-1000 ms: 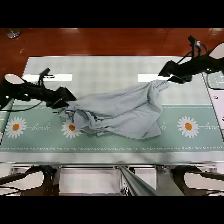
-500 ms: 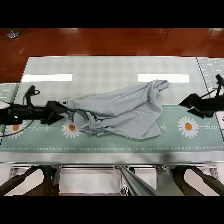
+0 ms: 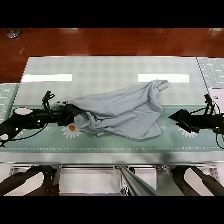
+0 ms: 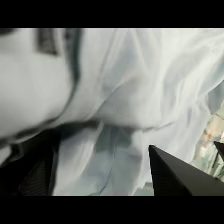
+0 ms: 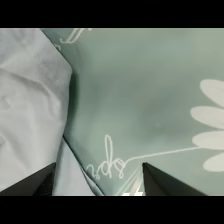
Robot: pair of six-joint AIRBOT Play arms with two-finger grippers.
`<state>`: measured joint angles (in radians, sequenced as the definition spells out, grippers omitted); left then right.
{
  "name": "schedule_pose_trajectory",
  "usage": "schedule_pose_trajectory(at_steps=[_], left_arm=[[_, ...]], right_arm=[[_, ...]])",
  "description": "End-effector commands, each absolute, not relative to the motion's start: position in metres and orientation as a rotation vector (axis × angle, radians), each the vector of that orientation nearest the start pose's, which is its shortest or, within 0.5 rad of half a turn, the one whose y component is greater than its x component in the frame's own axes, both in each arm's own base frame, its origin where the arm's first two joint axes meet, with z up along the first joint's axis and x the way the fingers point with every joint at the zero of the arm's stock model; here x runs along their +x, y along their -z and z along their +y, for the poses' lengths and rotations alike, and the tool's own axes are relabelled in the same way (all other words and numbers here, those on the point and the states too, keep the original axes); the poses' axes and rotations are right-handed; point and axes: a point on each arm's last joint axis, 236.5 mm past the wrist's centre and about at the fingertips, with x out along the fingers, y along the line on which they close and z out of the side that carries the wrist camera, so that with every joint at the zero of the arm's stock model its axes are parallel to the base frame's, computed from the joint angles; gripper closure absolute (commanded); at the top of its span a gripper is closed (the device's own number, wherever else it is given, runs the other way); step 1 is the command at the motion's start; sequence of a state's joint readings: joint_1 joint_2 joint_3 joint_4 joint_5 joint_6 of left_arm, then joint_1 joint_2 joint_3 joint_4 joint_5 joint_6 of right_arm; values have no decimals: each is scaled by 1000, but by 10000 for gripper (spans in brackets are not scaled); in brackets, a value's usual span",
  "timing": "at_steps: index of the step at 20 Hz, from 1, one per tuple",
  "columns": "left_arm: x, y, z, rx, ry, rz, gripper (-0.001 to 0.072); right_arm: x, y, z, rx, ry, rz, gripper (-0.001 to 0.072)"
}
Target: Fold the shirts.
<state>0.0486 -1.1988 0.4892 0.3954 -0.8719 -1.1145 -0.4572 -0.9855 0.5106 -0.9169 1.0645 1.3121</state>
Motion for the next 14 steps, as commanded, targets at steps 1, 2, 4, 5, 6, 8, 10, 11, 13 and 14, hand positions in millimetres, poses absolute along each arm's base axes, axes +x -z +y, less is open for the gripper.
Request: schedule_pose_trajectory(at_steps=[1,2,4,5,6,8,10,11,13,14], left_arm=[[317,66,-170,-898,385,1226,561],[322,59,-172,-860,427,1201,685],[329,44,-177,-841,481,1181,685],[331,38,-179,-838,501,1176,686],[332,32,-182,-836,519,1172,685],[335,26,-183,-829,536,1163,685],[335,25,-183,-826,541,1161,685],[335,25,-184,-826,543,1164,685],[334,24,-185,-834,545,1165,685],[336,22,-185,-846,545,1160,685]], right_arm=[[249,72,23,730,-75,1331,94],[244,75,29,693,-88,1361,94],[238,78,42,664,-95,1406,94],[239,77,51,675,-94,1417,94],[241,77,58,668,-101,1414,94],[242,84,70,667,-97,1433,94],[238,94,84,672,-111,1487,94],[235,99,95,684,-138,1517,95],[233,104,119,697,-197,1551,95],[236,105,130,695,-225,1557,94]])
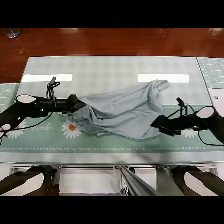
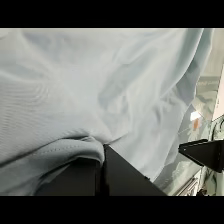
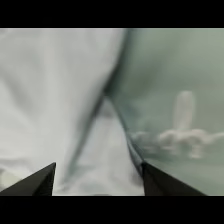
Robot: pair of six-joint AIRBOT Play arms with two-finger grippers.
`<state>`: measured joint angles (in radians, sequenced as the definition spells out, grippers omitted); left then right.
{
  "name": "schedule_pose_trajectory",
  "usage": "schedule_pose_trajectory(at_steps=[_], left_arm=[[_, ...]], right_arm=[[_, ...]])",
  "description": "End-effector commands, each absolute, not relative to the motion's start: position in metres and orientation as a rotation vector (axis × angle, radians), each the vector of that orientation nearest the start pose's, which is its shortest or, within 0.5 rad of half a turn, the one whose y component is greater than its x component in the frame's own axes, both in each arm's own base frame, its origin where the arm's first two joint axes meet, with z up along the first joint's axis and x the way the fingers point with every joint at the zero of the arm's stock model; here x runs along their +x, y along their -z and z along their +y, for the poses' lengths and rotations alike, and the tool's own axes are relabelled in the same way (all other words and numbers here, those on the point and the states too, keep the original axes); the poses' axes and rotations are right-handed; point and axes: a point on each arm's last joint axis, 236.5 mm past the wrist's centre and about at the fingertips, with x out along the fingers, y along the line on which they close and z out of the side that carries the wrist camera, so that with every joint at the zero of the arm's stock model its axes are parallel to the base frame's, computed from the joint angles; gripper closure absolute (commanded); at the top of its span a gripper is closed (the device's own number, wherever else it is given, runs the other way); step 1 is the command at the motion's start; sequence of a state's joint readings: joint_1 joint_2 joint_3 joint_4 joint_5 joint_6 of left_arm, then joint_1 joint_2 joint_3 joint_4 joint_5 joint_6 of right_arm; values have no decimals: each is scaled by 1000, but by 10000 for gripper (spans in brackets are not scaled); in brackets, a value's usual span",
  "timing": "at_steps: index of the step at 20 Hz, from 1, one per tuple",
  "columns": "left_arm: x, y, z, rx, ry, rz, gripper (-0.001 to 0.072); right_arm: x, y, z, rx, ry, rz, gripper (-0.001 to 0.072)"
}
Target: Fold the shirts.
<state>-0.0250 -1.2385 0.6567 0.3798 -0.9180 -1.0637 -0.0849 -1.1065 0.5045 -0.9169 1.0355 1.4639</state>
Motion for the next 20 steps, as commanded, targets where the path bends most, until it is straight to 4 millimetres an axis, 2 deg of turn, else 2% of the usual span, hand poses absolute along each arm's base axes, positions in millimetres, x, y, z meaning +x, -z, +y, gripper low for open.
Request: schedule_pose_trajectory(at_steps=[1,2,3,4,5,6,7,8,9,11,12,13,14,16,18,20], left_arm=[[337,20,-186,-858,547,1154,685],[338,18,-187,-863,548,1148,686],[340,15,-187,-860,553,1141,685],[342,8,-188,-856,569,1132,686],[344,-6,-192,-849,610,1119,686],[347,-25,-194,-834,658,1094,686],[354,-54,-194,-811,708,1044,686],[362,-86,-191,-781,742,974,687],[372,-126,-185,-748,765,882,687],[385,-215,-170,-672,789,676,687],[384,-262,-163,-619,801,568,687],[379,-303,-157,-578,810,484,687],[368,-341,-153,-529,818,412,687],[336,-405,-142,-390,794,291,687],[305,-447,-130,-265,720,209,687],[271,-485,-119,-168,624,121,687]], right_arm=[[242,104,139,694,-242,1550,94],[252,102,147,685,-259,1533,104],[263,98,154,673,-276,1514,254],[274,93,160,647,-301,1494,576],[286,85,164,612,-341,1463,675],[302,69,166,581,-375,1425,675],[320,48,162,545,-396,1381,676],[342,17,156,509,-414,1317,675],[365,-20,149,480,-424,1236,676],[410,-123,131,424,-429,999,676],[424,-187,125,390,-445,849,676],[426,-246,123,345,-466,713,676],[418,-306,119,286,-469,578,676],[380,-398,112,193,-469,371,676],[329,-461,104,123,-443,204,676],[280,-500,96,68,-414,76,676]])
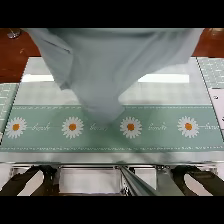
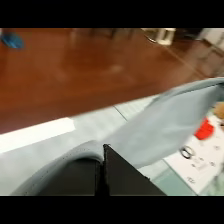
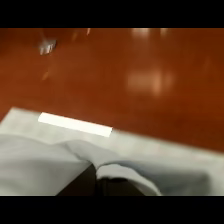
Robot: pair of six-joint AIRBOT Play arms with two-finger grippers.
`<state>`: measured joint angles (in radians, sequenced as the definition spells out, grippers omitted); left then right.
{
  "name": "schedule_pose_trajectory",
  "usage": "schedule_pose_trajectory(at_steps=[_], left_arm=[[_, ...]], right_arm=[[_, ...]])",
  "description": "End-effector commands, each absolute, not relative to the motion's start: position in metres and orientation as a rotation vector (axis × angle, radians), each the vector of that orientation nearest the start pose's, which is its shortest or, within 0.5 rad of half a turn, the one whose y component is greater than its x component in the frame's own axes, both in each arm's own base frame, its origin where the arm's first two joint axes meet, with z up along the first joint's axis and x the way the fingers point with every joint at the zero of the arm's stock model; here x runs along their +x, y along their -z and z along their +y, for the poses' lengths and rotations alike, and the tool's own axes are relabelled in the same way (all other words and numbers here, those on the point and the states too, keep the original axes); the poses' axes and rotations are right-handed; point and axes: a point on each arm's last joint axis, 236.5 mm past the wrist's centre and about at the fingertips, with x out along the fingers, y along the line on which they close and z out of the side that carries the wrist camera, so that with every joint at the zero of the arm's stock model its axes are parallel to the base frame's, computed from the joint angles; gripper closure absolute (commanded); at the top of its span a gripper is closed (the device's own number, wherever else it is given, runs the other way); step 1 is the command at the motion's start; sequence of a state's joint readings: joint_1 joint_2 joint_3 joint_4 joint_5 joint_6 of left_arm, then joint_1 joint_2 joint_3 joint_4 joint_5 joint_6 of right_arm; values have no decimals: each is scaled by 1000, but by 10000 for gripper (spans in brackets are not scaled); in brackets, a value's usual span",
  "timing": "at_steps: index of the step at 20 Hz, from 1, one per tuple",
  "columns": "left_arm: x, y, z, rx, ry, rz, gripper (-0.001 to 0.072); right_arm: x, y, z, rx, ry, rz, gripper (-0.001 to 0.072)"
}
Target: Fold the shirts.
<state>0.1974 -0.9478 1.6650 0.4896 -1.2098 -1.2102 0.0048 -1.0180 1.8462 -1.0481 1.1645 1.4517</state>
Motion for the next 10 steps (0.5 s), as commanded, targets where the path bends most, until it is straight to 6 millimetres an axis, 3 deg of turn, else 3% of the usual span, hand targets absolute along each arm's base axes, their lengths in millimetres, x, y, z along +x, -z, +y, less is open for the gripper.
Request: schedule_pose_trajectory(at_steps=[1,3,5,7,10], left_arm=[[253,-500,-119,-148,601,84,686],[210,-528,-127,-75,587,-17,686],[174,-553,-125,0,521,-123,687],[150,-569,-109,30,397,-194,686],[131,-571,-87,62,260,-222,687]], right_arm=[[257,-515,92,41,-399,15,676],[220,-541,90,32,-393,-91,676],[192,-550,89,20,-390,-138,676],[176,-545,89,0,-386,-123,676],[163,-523,91,-8,-394,-38,676]])
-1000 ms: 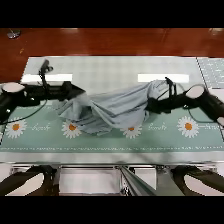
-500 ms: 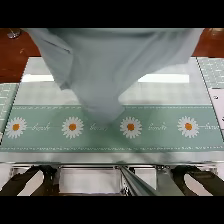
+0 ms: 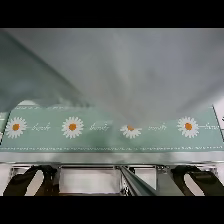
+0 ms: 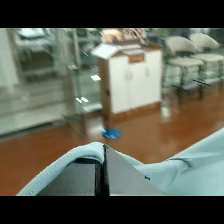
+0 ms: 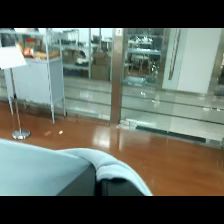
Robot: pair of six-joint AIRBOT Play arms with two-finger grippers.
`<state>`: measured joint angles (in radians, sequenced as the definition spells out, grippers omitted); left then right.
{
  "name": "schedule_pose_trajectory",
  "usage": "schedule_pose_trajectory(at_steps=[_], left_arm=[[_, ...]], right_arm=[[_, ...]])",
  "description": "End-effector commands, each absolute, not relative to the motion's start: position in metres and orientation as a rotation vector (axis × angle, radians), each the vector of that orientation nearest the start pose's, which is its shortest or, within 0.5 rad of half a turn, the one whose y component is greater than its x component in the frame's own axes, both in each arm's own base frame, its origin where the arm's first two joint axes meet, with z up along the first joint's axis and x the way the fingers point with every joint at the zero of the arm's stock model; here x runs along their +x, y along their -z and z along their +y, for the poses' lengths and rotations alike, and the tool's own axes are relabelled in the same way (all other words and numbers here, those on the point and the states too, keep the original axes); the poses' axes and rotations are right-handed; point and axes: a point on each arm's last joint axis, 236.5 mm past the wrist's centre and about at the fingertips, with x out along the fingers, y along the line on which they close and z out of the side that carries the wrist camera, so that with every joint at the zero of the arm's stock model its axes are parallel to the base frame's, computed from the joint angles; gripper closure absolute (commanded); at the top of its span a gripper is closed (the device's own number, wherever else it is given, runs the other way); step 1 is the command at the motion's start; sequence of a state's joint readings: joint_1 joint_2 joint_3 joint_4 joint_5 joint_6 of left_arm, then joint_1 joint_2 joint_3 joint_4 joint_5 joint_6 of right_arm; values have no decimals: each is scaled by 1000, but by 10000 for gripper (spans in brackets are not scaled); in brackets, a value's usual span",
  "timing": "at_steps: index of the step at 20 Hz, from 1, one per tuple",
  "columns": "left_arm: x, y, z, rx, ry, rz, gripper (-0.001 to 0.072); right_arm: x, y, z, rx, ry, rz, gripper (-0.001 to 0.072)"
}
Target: Fold the shirts.
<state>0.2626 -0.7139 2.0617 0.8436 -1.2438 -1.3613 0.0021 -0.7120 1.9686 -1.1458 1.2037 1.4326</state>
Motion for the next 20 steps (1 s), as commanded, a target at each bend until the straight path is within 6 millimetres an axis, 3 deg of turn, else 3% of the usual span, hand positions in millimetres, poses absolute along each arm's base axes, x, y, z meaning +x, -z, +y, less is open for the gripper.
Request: schedule_pose_trajectory(at_steps=[1,4,6,8,11,13,16,20], left_arm=[[129,-570,-83,68,237,-221,686],[147,-549,-78,28,239,-128,686],[182,-508,-73,-24,257,21,686],[229,-451,-64,-102,276,196,686],[306,-336,-55,-249,311,492,686],[349,-280,-56,-325,324,580,686],[420,-223,-60,-402,300,624,686],[495,-172,-68,-454,251,614,686]], right_arm=[[161,-513,92,3,-399,8,676],[163,-473,100,31,-436,183,675],[178,-433,108,65,-471,329,676],[206,-383,114,117,-497,481,676],[265,-290,120,241,-487,643,676],[309,-222,115,317,-432,723,676],[382,-143,101,369,-336,815,676],[482,-90,103,440,-307,893,676]])
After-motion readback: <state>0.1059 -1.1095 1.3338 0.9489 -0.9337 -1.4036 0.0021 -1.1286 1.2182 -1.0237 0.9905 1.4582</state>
